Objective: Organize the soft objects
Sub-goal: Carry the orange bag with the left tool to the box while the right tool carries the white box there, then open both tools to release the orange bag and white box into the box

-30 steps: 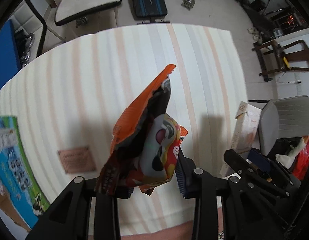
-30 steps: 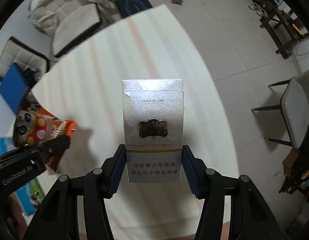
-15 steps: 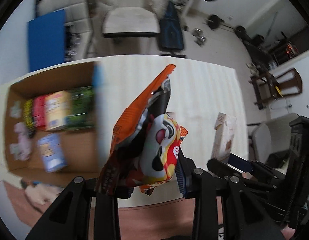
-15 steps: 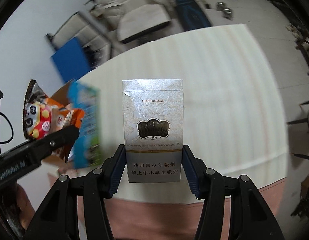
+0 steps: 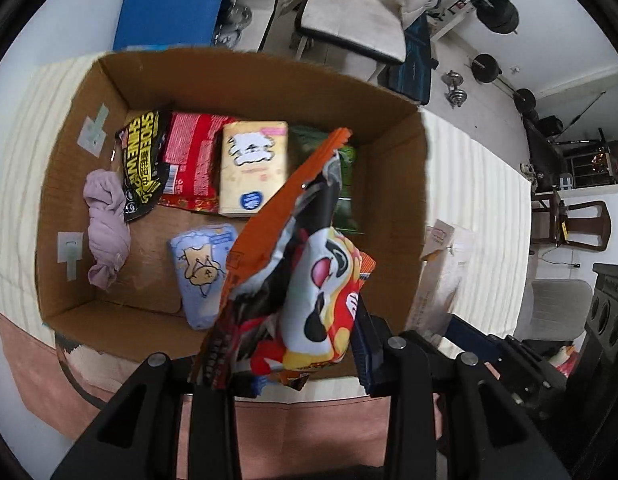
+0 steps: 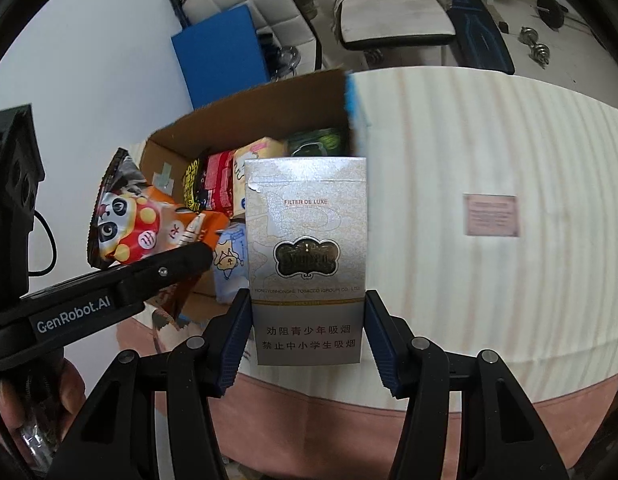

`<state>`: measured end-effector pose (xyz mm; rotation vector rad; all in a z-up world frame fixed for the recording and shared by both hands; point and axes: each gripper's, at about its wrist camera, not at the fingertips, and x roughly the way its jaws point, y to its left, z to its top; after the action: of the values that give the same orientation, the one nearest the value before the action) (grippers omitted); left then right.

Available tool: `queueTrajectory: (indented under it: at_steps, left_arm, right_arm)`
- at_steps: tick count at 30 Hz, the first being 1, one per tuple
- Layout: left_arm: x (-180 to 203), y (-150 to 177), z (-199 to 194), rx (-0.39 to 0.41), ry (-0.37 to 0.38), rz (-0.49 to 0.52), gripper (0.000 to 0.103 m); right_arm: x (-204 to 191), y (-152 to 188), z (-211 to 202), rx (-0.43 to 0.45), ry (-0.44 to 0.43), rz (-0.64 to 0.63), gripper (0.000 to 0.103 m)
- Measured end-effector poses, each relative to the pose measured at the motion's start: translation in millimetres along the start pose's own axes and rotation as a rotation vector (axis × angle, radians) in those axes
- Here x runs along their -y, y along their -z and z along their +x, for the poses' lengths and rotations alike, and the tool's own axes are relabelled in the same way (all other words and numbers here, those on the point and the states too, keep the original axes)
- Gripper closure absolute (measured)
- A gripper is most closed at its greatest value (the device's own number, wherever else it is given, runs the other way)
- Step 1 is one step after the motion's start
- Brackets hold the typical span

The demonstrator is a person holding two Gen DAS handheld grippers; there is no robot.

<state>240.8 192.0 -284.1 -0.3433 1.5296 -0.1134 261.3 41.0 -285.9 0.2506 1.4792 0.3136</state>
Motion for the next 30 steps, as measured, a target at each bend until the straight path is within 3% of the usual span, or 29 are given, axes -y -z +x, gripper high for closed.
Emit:
queueTrajectory:
  at_steps: [10,13,14,15,17,20,25,27,30]
  left_arm:
    - [-5,-24,40,-0.126,0.023,0.032,0.07]
    - [-9,-27,48,-0.129,-0.007,0.025,0.053]
    - [-7,-28,48,-0.124,-0.036,0.038,0.037]
    - [-5,-28,48,-0.115,-0.062,0.061,0.03]
    - [-2,-28,47,-0.112,-0.069,0.092,0.025]
    - [2,-27,43,-0.128,-0.077,0.112,0.022]
    - [0,-21,29,-0.08,-0.115,0.138,0.018]
    - [-2,-20,25,-0.064,-0.114,0.137,0.011]
    - [-5,-14,14,-0.017,-0.143,0.143,0.004]
  right_arm:
    - [-24,-14,62,-0.074,0.088,0.002,0.045]
    - [-13,-17,71,-0.113,0.119,0.033,0.044]
    - [-14,-17,71,-0.116,0.117,0.035,0.042]
    - [-15,-17,70,-0.118,0.114,0.035,0.033]
    - [-19,-17,68,-0.115,0.134,0.019,0.025]
    - [-24,-14,67,-0.116,0.167,-0.004,0.024]
    - [-26,-11,55,-0.092,0.205,-0.006,0.022]
    - [-29,-10,48,-0.076,0.236,-0.013,0.003]
    - [-29,-8,36,-0.046,0.246,-0.019,0.002]
